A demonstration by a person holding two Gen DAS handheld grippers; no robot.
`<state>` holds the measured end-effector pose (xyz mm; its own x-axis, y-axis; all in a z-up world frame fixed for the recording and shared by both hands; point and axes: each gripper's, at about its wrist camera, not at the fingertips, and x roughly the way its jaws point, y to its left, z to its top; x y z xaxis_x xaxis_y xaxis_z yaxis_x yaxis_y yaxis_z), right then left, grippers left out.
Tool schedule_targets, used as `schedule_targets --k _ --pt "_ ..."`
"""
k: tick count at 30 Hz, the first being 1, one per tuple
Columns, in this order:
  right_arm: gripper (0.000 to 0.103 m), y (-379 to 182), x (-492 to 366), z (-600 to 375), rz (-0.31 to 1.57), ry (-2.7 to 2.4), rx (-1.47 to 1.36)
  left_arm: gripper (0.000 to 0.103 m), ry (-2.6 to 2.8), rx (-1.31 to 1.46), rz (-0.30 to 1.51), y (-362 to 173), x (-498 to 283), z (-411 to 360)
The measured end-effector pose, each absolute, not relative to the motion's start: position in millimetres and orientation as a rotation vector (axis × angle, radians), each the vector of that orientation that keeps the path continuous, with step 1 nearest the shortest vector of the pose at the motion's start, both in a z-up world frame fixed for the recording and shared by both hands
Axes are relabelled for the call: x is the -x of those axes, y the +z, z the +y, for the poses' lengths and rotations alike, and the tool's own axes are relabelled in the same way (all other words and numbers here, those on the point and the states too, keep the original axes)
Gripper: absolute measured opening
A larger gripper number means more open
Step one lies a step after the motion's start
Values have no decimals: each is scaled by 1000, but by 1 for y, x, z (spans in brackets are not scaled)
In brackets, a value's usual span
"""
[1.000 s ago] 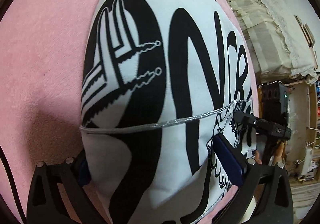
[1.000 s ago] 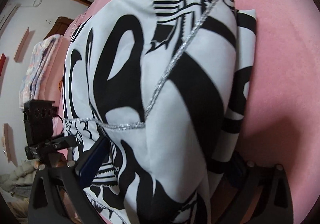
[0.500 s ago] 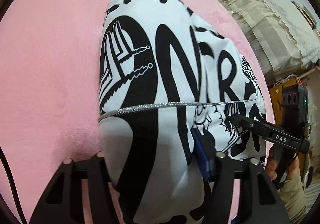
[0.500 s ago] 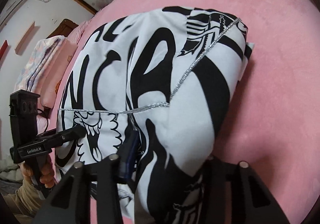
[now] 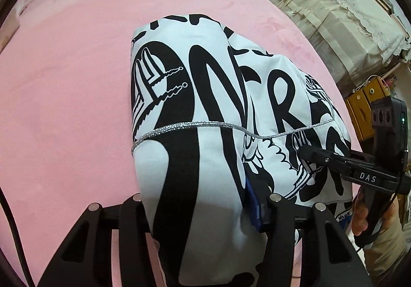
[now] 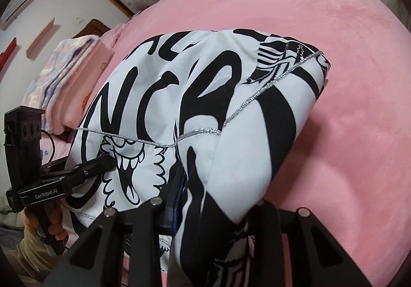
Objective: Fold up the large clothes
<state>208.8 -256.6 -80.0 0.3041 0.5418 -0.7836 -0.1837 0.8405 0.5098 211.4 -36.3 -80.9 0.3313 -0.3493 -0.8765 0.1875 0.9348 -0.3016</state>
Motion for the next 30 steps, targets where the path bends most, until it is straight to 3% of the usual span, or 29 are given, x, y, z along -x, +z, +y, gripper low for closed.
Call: schedule_targets --k 16,30 --pt "30 -34 -245 -42 1149 687 -264 49 -224 212 1127 -50 -206 184" --pt "31 -17 -427 72 1008 662 -269 49 -224 184 979 -50 -397 318"
